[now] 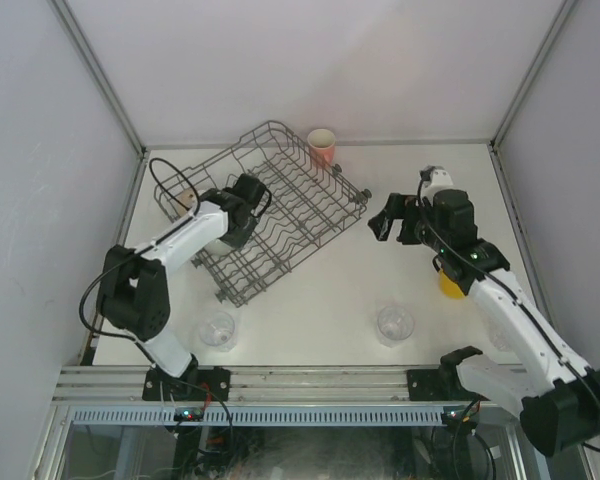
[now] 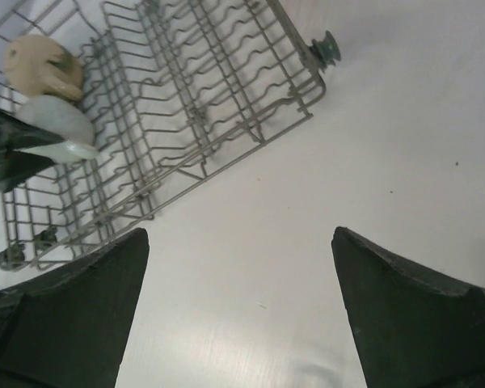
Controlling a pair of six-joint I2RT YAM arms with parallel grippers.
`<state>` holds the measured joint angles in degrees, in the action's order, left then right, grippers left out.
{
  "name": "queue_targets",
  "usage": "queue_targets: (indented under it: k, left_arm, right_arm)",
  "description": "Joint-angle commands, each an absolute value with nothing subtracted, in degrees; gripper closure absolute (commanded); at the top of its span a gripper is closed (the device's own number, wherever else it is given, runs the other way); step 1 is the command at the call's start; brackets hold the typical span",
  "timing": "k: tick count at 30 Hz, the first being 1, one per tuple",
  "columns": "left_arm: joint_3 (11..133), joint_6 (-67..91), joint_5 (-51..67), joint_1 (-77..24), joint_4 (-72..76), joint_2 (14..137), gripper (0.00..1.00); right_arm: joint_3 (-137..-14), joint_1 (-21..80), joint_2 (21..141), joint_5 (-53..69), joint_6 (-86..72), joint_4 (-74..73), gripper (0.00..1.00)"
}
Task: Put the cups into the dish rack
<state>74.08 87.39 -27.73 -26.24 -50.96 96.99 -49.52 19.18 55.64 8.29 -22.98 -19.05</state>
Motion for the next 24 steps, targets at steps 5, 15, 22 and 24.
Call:
queue_targets:
  k: [5,15,22,24]
  left_arm:
    - [74.5,77.9,-29.8,-27.2,-52.6,83.7,0.57]
    - [68.8,59.1,-25.5,-27.4,-48.8,66.5,0.53]
    - [65.7,48.7,-25.1,-27.4,-44.1,56.1,0.49]
    - [67.4,46.7,-25.0,-27.4,-45.1,55.8,0.48]
  right_arm:
    - [-67.3,20.2,73.8,-0.5,-17.5,-29.2,0.06]
    - [-83.4,20.7,93.8,1.5,-8.5,-29.2,0.07]
    - [-98.1,18.7,106.3,2.1,-18.7,-28.4,0.09]
    - [-107.5,17.7,112.4,0.8,-27.3,-34.3,0.11]
